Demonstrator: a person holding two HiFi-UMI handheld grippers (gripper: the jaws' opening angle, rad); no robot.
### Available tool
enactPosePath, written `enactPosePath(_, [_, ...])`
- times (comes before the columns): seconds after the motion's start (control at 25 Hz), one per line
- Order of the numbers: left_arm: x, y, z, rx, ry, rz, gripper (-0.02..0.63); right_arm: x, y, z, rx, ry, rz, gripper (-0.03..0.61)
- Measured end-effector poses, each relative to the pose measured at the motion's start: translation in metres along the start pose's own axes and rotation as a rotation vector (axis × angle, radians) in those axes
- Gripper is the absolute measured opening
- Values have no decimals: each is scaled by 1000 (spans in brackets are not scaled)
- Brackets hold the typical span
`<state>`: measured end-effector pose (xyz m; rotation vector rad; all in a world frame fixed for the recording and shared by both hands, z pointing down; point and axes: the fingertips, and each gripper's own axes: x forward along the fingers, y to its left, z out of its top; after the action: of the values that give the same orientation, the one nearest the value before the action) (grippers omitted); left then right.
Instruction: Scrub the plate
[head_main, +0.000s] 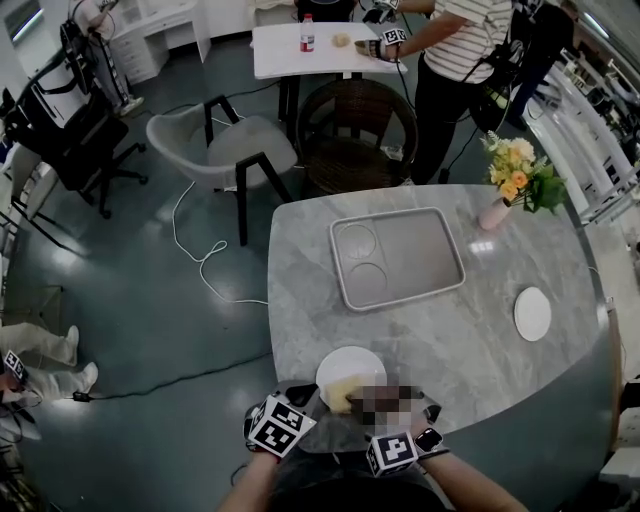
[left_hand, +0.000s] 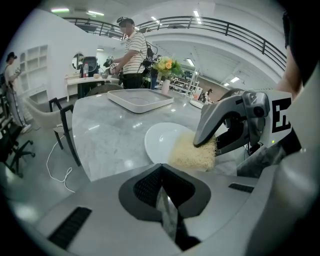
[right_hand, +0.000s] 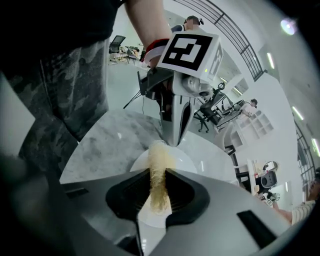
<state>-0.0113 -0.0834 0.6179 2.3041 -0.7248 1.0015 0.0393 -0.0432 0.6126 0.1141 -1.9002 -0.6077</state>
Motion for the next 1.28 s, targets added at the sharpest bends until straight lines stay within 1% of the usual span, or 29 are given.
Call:
enactPosePath(0.2, [-2, -1, 0, -6, -2, -1, 12, 5, -14, 9, -16, -24, 2, 81])
enactPosePath(0.4, [-1, 0, 2, -7, -3, 3, 12, 14, -32, 5, -82, -7, -22, 81])
enactPosePath(0.6, [-1, -1, 1, -9, -1, -4, 12, 19, -46, 7, -98, -9, -22, 81])
enactPosePath(0.76, [1, -7, 2, -2, -1, -11, 12, 20, -56, 5, -98, -6, -44, 81])
enactPosePath(0.88, [1, -8, 2, -4, 0, -10, 12, 22, -66, -1, -100, 18, -67, 81])
enactPosePath(1.0, [1, -8, 2, -6, 1, -14, 12, 23, -76, -11, -87, 47, -94, 81])
enactPosePath(1.16, [1, -7, 2, -14, -3, -15, 12, 24, -77, -30, -50, 84, -92, 81])
enactPosePath(1.28, [1, -7, 2, -18, -4, -16, 12, 19, -81, -42, -40, 109, -112, 81])
